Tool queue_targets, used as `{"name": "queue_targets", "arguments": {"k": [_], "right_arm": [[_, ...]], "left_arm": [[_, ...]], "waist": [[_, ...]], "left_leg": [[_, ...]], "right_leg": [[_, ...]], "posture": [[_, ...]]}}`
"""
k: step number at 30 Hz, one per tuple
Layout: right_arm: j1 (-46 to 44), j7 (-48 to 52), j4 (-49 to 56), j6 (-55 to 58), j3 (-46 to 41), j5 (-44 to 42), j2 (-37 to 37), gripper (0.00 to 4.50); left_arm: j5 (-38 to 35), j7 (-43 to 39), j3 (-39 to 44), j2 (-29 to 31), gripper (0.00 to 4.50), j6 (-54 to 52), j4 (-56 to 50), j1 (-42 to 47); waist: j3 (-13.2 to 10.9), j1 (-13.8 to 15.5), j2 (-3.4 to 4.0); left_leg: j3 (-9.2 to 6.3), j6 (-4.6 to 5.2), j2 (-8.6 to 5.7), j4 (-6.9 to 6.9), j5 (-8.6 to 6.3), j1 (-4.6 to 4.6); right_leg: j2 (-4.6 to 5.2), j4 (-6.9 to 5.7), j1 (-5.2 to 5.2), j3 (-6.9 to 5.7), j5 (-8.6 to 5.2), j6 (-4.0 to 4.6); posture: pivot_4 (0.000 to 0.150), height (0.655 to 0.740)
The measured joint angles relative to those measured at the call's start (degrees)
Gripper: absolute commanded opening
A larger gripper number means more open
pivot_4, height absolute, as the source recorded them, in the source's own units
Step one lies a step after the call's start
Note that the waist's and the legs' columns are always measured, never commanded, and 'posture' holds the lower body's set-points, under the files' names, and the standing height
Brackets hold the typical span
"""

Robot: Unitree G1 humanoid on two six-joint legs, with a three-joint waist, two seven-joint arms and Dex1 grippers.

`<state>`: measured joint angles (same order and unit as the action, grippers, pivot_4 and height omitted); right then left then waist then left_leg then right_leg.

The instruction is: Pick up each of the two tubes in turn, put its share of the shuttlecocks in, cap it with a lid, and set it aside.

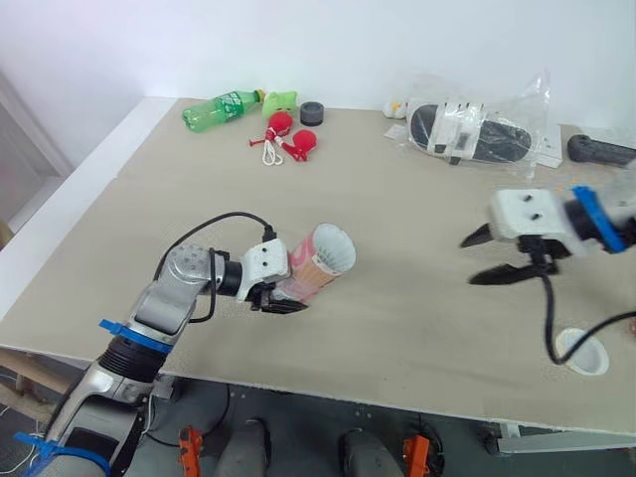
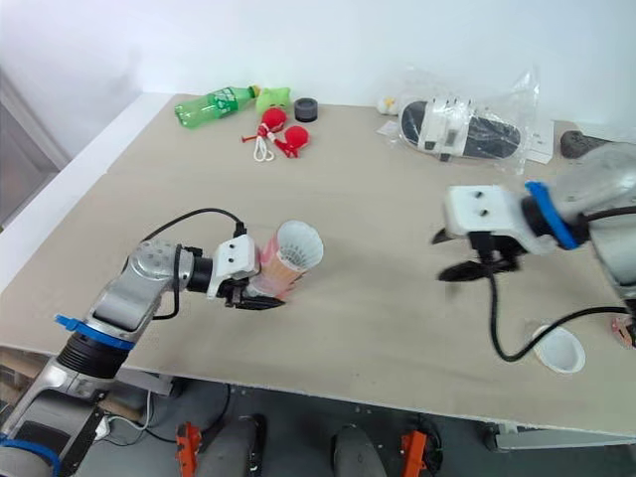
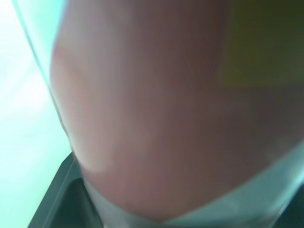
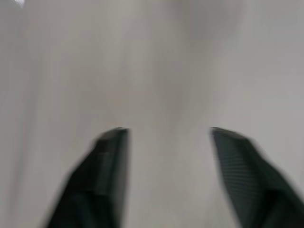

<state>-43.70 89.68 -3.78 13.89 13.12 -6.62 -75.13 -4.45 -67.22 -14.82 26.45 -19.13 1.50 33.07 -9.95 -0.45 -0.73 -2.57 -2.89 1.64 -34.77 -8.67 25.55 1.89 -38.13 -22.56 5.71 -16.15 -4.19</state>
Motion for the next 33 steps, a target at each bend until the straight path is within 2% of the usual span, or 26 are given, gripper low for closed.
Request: {"name": "queue_targets", "arguments": {"k": [7, 13, 18, 24, 33], "right_arm": [[2.99, 0.15, -10.67, -6.68, 1.51, 2.2, -3.61, 4.46], [4.94, 0.19, -18.66, -10.68, 3.54, 4.62, -4.83, 4.46], [5.2, 0.22, -23.0, -12.72, 4.98, 5.86, -4.92, 4.46], [5.16, 0.23, -23.46, -13.25, 4.98, 6.05, -4.92, 4.46], [4.72, 0.19, -30.07, -17.74, 4.98, 13.68, -1.48, 4.46]], "left_arm": [[-4.18, 6.88, 0.72, -8.03, 2.87, 0.49, -0.96, -1.36], [-4.95, 11.89, 0.76, -12.41, 2.87, 4.28, 0.84, -4.53], [-3.92, 13.25, -0.43, -12.6, 2.87, 7.62, 4.85, -6.41], [-3.81, 13.56, -0.69, -12.84, 2.87, 9.69, 6.43, -6.72], [-4.53, 15.14, -0.09, -15.49, 2.87, 15.8, 11.51, -7.05]], "waist": [[-0.01, -1.1, 0.02], [-0.02, -1.56, 0.05], [-0.01, -1.79, 0.11], [0.0, -1.85, 0.13], [0.05, -1.83, 0.21]], "left_leg": [[0.03, 0.0, -0.01, 0.1, 0.0, -0.07], [0.06, -0.01, -0.02, 0.09, 0.01, -0.38], [0.1, -0.05, -0.02, 0.09, 0.05, -0.43], [0.1, -0.08, -0.02, 0.09, 0.06, -0.43], [0.1, -0.12, -0.03, 0.03, 0.1, -0.51]], "right_leg": [[-0.03, -0.01, 0.03, 0.11, -0.02, 0.03], [-0.03, -0.03, 0.31, 0.15, 0.0, 0.01], [-0.04, -0.04, 0.31, 0.22, 0.07, -0.01], [-0.04, -0.04, 0.33, 0.23, 0.09, -0.03], [-0.04, -0.04, 0.42, 0.24, 0.15, -0.04]], "posture": [[0.15, 0.74], [0.15, 0.74], [0.15, 0.74], [0.15, 0.74], [0.15, 0.74]]}}
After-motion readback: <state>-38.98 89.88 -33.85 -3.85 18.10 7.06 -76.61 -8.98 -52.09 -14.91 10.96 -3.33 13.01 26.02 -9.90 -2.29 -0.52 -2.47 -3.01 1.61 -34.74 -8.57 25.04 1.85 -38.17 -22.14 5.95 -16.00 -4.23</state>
